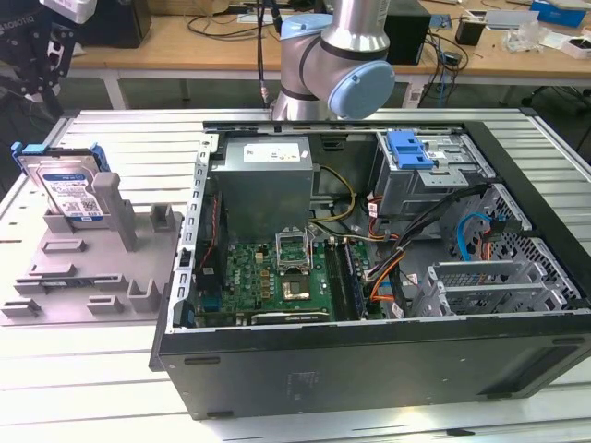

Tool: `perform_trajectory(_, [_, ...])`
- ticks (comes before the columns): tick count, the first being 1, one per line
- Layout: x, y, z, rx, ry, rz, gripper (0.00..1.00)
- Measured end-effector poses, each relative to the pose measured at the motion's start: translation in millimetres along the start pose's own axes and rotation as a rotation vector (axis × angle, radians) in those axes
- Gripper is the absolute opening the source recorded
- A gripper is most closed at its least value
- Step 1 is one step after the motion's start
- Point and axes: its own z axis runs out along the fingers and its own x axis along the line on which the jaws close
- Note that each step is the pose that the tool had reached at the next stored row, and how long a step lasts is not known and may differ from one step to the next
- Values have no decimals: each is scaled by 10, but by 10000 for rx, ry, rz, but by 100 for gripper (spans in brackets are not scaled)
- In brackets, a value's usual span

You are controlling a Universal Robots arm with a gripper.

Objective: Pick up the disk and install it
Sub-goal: 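Pick up the disk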

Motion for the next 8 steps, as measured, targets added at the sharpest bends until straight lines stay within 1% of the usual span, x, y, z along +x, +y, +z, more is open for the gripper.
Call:
perform_trajectory(1, [0,0,0,-2,8,-190,11])
perform_trajectory(2, [0,0,0,-5,23,-494,17])
perform_trajectory(3, [0,1,0,-7,31,-690,17])
perform_trajectory(6, [0,1,0,-11,53,-1153,36])
perform_trajectory(7, [0,1,0,-13,60,-1303,36])
perform_trajectory(8, [0,1,0,-14,67,-1460,42])
